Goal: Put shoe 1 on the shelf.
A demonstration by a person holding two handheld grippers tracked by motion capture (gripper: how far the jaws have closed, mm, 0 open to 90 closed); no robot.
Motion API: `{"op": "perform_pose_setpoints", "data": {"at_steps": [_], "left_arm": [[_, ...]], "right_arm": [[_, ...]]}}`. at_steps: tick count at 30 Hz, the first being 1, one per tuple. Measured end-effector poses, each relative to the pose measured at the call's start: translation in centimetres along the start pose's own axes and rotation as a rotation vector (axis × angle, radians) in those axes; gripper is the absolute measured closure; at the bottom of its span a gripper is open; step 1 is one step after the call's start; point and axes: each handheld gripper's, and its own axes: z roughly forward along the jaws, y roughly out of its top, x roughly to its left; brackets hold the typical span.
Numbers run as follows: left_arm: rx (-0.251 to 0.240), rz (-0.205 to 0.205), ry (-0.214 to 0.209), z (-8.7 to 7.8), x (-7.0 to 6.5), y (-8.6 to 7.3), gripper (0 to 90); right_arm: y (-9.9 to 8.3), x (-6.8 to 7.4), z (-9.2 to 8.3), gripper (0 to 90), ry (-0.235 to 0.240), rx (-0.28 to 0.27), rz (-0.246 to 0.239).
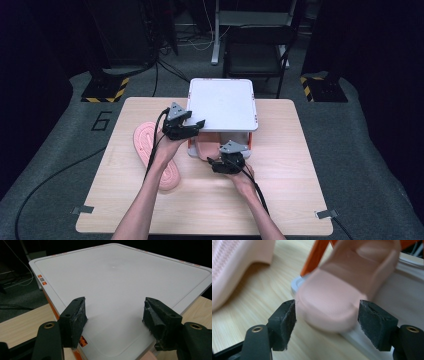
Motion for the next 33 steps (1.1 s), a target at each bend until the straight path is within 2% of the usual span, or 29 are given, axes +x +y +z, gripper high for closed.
{"op": "perform_pose_setpoints", "data": {"at_steps": [3,5,6,9,10,11,12,13,15,16,17,20,22,23,31,33], "left_arm": [[-0.003,-0.002,0.007,0.0,-0.1,0.0,34.6],[-0.003,-0.002,0.012,0.0,-0.1,0.0,34.6],[-0.004,-0.003,0.011,0.1,-0.2,0.0,34.6],[-0.003,-0.004,0.011,0.1,-0.1,0.0,34.6],[0.005,-0.002,0.007,0.0,-0.1,0.0,34.6],[0.002,-0.003,0.009,0.0,-0.1,0.0,34.6],[0.005,-0.002,0.007,0.0,-0.1,0.0,34.6],[0.005,-0.003,0.008,0.0,-0.1,0.0,34.6],[-0.002,-0.005,0.012,0.1,-0.2,0.0,34.6],[-0.002,-0.005,0.012,0.1,-0.2,0.0,34.6],[-0.002,-0.006,0.012,0.1,-0.2,0.0,34.5],[-0.001,-0.006,0.012,0.1,-0.2,0.0,34.6],[-0.001,-0.006,0.012,0.1,-0.2,0.0,34.5],[-0.001,-0.006,0.012,0.1,-0.2,0.0,34.6],[-0.003,-0.01,0.011,0.1,-0.1,0.1,34.5],[-0.002,-0.008,0.011,0.1,-0.1,0.1,34.3]], "right_arm": [[-0.8,-0.3,-0.1,30.6,0.001,0.028,0.016],[-1.0,-0.6,0.2,31.3,-0.01,0.055,0.009],[-1.1,-0.8,0.4,31.5,-0.006,0.05,-0.01],[-0.8,-0.8,1.0,31.4,-0.007,0.05,-0.003],[-0.7,-0.8,1.2,31.6,-0.01,0.052,-0.021],[-0.6,-0.7,1.4,31.8,-0.016,0.054,-0.013],[-0.4,-0.7,1.6,31.8,-0.014,0.049,-0.024],[-0.3,-0.6,1.8,31.8,-0.017,0.054,-0.014],[-0.1,-0.7,2.1,31.9,-0.022,0.049,-0.036],[-0.1,-0.5,2.3,31.9,-0.021,0.059,-0.019],[0.1,-0.6,2.4,31.9,-0.025,0.056,-0.042],[0.3,-0.3,2.8,31.9,-0.025,0.065,-0.033],[0.3,-0.5,3.0,31.9,-0.029,0.057,-0.055],[0.2,-0.4,3.1,31.9,-0.027,0.057,-0.027],[0.1,-0.7,3.2,30.4,-0.021,0.049,-0.018],[0.2,-0.6,2.9,29.9,-0.016,0.035,-0.002]]}}
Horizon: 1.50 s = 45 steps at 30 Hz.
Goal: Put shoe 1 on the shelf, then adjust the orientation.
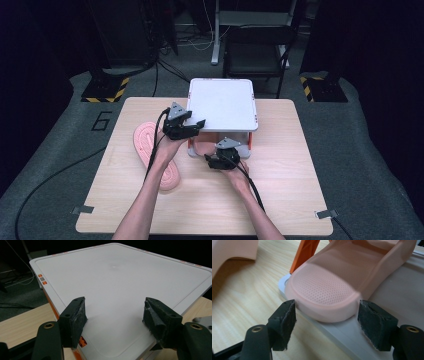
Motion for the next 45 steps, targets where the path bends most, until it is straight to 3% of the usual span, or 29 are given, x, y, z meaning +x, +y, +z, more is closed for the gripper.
{"op": "perform_pose_setpoints", "data": {"at_steps": [3,6,11,15,17,19,21,23,25,30,33,35,38,39,43,45], "left_arm": [[-0.018,0.003,-0.01,-0.3,-0.1,0.0,28.1],[-0.057,-0.005,-0.024,-1.4,-0.1,0.0,25.8],[-0.139,-0.036,-0.037,-4.3,-0.1,-0.6,20.8],[-0.155,-0.041,-0.039,-7.1,0.3,-2.2,18.9],[-0.154,-0.037,-0.018,-8.4,0.6,-3.1,18.1],[-0.149,-0.016,0.029,-9.8,0.8,-4.3,18.1],[-0.142,-0.008,0.041,-10.3,0.9,-4.8,18.1],[-0.13,-0.012,0.099,-12.1,1.5,-6.8,18.2],[-0.126,-0.027,0.145,-13.3,1.9,-8.2,18.2],[-0.139,-0.092,0.245,-15.4,3.0,-11.1,18.3],[-0.142,-0.114,0.273,-15.7,3.3,-12.3,18.4],[-0.097,-0.123,0.313,-15.5,3.9,-13.3,18.4],[-0.082,-0.135,0.334,-15.4,4.1,-13.5,18.4],[-0.074,-0.143,0.344,-15.2,4.2,-13.7,18.4],[-0.025,-0.132,0.366,-14.4,4.6,-13.6,18.4],[-0.024,-0.128,0.374,-14.1,4.7,-13.5,18.4]], "right_arm": [[0.1,0.3,-1.6,27.0,0.003,-0.028,0.043],[0.1,0.0,-3.9,23.3,-0.011,-0.09,0.028],[-0.7,-0.9,-8.3,18.2,-0.038,-0.152,0.025],[-2.0,-1.8,-11.6,16.7,-0.053,-0.198,0.051],[-2.7,-2.4,-13.0,16.2,-0.071,-0.221,0.064],[-3.5,-2.9,-14.3,16.2,-0.102,-0.238,0.067],[-4.1,-3.3,-15.1,16.3,-0.124,-0.235,0.074],[-5.5,-4.2,-16.5,16.5,-0.175,-0.237,0.051],[-6.7,-5.1,-17.5,16.8,-0.215,-0.238,0.046],[-8.9,-7.3,-19.4,16.8,-0.303,-0.255,0.116],[-9.4,-7.9,-19.8,17.0,-0.332,-0.27,0.138],[-9.6,-8.6,-20.2,17.1,-0.361,-0.289,0.148],[-9.7,-8.8,-20.4,17.1,-0.374,-0.293,0.156],[-9.9,-9.0,-20.6,17.3,-0.377,-0.301,0.18],[-10.3,-9.2,-20.5,17.8,-0.38,-0.298,0.192],[-10.4,-9.2,-20.5,17.9,-0.385,-0.297,0.196]]}}
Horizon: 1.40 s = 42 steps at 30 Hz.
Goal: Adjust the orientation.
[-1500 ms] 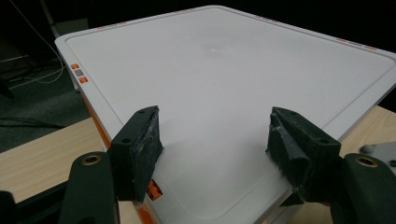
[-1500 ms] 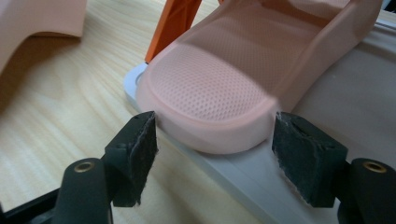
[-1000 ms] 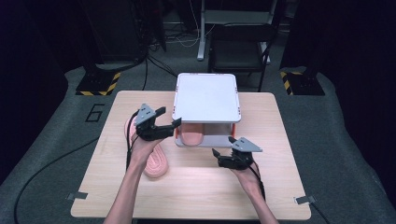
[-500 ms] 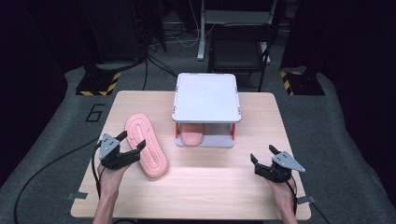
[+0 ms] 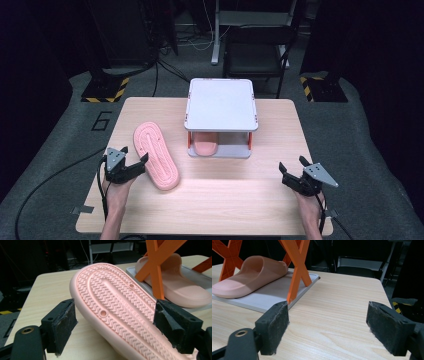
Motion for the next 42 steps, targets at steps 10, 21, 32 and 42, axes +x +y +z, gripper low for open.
{"op": "perform_pose_setpoints", "data": {"at_steps": [10,21,32,42], "left_arm": [[0.075,0.072,0.025,1.4,-0.9,-0.5,18.4],[0.156,0.068,0.019,2.5,-0.6,-1.2,16.4],[0.148,-0.003,0.072,0.5,2.0,-2.7,15.9],[0.181,-0.038,0.132,-0.3,4.2,-3.6,20.5]], "right_arm": [[-0.2,0.4,0.1,18.2,-0.007,0.011,-0.046],[-0.3,0.4,0.0,18.6,-0.013,0.025,-0.062],[-0.2,0.4,-0.2,18.8,-0.017,0.016,-0.058],[-0.3,0.5,-0.1,19.0,-0.005,0.021,-0.058]]}}
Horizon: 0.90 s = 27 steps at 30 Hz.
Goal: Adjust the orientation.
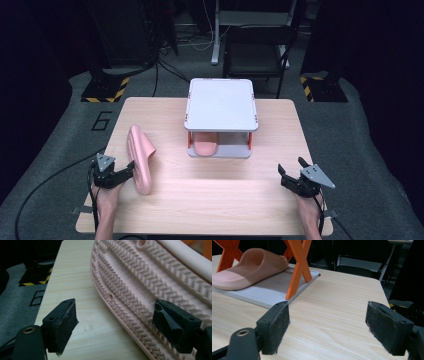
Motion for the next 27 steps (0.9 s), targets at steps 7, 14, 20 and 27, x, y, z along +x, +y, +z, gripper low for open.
{"op": "perform_pose_setpoints", "data": {"at_steps": [7,14,20,27], "left_arm": [[-0.08,-0.004,0.034,-1.7,0.7,1.0,23.8],[-0.175,0.095,-0.138,-2.8,-3.0,4.0,27.2],[-0.093,0.19,-0.22,-1.4,-4.7,3.7,27.8],[-0.071,0.137,-0.167,-1.9,-3.0,3.1,31.9]], "right_arm": [[0.0,0.0,0.0,19.1,-0.002,0.0,-0.002],[0.0,0.0,0.1,19.2,-0.004,-0.001,-0.005],[0.0,0.0,0.0,19.2,-0.007,0.001,-0.012],[0.0,-0.1,-0.1,19.4,-0.014,0.008,-0.005]]}}
